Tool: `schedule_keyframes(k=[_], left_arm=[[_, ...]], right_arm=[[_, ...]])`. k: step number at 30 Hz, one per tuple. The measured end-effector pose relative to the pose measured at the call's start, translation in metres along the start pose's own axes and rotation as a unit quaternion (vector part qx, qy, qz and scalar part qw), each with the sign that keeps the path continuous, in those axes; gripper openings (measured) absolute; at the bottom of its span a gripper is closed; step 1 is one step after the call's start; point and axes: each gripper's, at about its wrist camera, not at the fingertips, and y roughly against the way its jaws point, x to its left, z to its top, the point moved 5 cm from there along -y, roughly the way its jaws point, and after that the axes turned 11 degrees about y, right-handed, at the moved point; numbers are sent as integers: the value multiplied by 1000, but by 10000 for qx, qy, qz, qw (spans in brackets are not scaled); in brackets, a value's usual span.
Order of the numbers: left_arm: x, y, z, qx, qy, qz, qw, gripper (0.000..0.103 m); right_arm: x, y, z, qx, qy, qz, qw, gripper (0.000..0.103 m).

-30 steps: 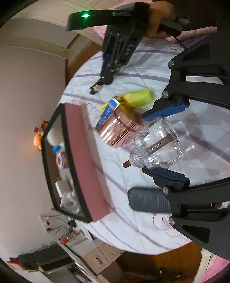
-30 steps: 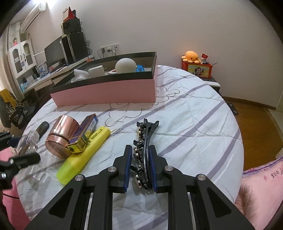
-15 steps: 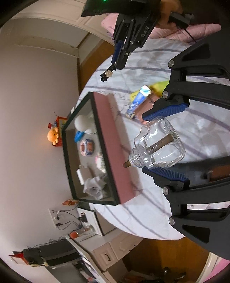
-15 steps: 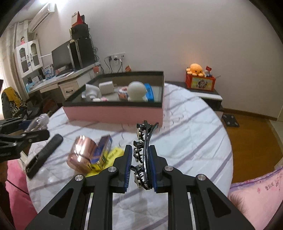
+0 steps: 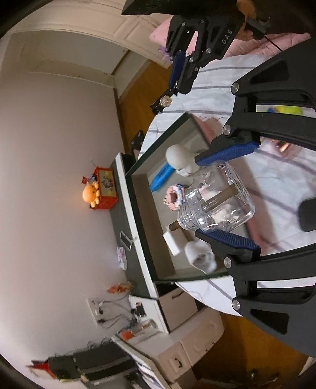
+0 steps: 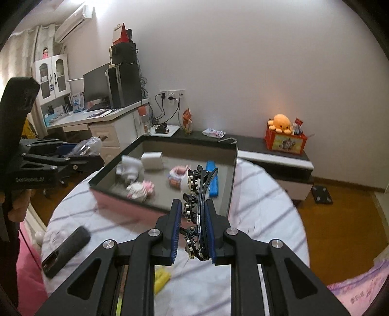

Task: Organize rigid objects
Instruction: 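Lift and carry the hair clip with right tool while left tool carries the bottle to the box, then open left tool to drop the bottle in the box while right tool releases the clip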

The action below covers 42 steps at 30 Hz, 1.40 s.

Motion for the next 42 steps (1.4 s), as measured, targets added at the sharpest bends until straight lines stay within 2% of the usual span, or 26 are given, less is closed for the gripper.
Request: schedule_keyframes(k=[8,13,19,25,34,36,38,42], left_arm=[[19,-69,18,591,116,-2,9982,53],[31,-109,12,970,166,108,9951,53],[42,-139,10,1173,234,183,9927,54],[47,-150,13,1164,259,252,9925,53],[55,-147,17,1099,387,233,9929,54],[57,-142,18,1050,443,224,9932,56],[55,-135,21,954,440,171,9943,68],[48,-115,20,808,349,97,9961,76]], right_arm=[[-23,-62,27,354,140,-159,9992,19],[-31,-97,20,697,290,-254,9968,19],[-23,-121,15,994,773,-462,9910,19],[-11,-129,7,1162,923,-355,9883,19],[-9,-125,-4,1252,783,-169,9889,19],[-9,-123,-5,1245,730,-122,9895,19],[-10,-120,-6,1236,693,-124,9898,19],[-11,-116,-7,1236,618,-113,9903,20]])
